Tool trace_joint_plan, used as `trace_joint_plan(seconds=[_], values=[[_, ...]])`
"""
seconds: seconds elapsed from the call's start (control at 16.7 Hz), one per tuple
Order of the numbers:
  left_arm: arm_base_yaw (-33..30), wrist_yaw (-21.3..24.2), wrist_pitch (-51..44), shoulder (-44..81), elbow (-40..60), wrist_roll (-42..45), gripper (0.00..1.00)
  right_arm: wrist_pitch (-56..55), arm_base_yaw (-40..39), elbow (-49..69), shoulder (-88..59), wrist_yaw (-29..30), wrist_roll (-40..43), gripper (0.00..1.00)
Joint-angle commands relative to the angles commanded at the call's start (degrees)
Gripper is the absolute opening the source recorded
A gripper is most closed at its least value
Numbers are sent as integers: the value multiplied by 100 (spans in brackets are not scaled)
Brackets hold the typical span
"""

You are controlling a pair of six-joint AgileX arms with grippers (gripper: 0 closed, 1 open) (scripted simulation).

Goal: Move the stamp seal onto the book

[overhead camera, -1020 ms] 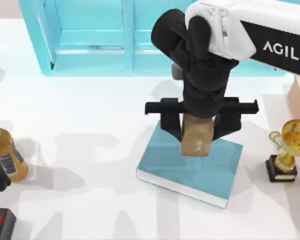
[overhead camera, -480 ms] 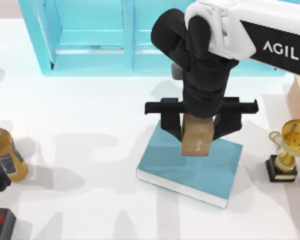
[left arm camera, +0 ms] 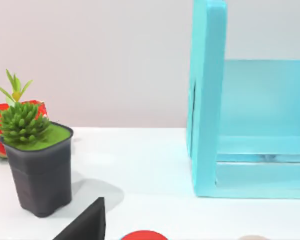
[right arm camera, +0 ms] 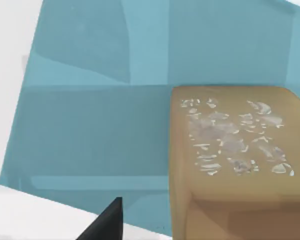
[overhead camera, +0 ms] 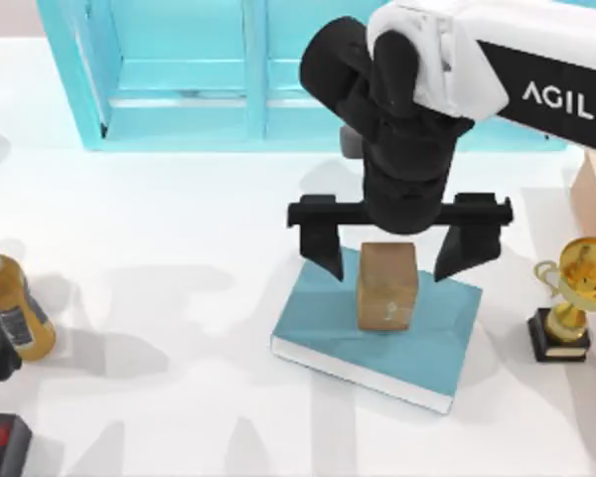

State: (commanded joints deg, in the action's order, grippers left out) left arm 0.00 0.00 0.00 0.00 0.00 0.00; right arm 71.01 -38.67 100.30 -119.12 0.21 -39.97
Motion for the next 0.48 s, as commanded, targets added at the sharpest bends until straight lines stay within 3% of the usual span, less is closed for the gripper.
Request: trace_joint_plan(seconds=[0.48], values=[[0,0,0,0,0,0,100,104,4,101,-13,0,-4,100]])
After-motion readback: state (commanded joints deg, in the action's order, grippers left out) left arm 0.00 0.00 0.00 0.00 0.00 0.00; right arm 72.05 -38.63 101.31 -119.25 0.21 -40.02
